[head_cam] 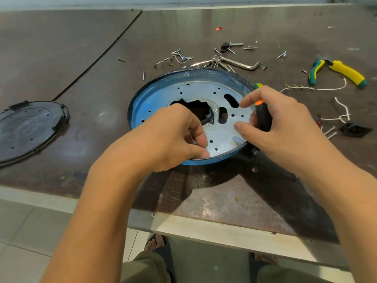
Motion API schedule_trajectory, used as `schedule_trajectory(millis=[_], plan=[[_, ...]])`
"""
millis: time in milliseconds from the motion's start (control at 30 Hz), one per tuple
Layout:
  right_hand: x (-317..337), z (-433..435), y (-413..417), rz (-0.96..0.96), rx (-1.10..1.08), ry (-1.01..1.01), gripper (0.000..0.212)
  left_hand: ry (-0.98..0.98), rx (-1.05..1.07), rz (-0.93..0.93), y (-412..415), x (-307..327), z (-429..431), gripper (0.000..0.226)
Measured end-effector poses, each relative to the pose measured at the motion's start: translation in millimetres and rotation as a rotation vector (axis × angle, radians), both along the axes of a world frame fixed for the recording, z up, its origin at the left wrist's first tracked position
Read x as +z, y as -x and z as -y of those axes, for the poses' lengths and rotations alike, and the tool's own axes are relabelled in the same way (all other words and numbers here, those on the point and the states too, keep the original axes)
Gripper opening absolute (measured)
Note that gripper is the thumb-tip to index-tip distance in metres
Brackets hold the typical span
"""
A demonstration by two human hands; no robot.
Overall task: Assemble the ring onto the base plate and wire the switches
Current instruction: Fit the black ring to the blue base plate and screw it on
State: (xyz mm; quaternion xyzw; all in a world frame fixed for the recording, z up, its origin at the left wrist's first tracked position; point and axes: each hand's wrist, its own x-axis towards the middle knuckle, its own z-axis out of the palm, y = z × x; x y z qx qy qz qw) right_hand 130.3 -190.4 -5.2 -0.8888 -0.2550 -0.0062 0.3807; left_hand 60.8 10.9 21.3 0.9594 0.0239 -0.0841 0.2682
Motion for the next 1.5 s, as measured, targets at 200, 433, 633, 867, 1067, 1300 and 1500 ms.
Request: schedule_trajectory(millis=[200, 433, 633, 867, 1067, 1300, 1500], plan=[[0.0, 0.9, 0.8, 0.000, 0.009, -0.011, 0.027, -0.013, -0.020, -0.049, 0.6, 4.9, -2.0, 0.021], [0.1, 0.4, 0.1, 0.003, 0.012, 0.004, 0.027, 0.024, -0.074, -0.049, 3.0, 5.8, -2.7, 0.016], [0.3, 0.0, -0.4, 0.015, 0.019, 0.007, 0.028, 0.068, -0.050, -0.015, 1.8, 0.9, -4.5, 0.021], [-1.0, 0.8, -1.3, 0.023, 0.027, -0.016, 0.028, 0.124, -0.022, -0.014, 1.0, 0.5, -4.2, 0.011], [1.7, 3.5, -0.9, 0.118, 0.053, 0.055, 0.022, 0.110, -0.051, 0.016, 3.4, 3.5, -2.5, 0.018], [42.8, 3.2, -4.7, -0.011, 0.074, -0.665, 0.015, 0.006, -0.005, 0.228, 23.5, 16.0, -9.0, 0.018], [67.2, -18.1, 10.3, -0.381, 0.403, -1.257, 0.056, -0.182, -0.111, 0.134, 52.0, 5.4, -5.8, 0.047]])
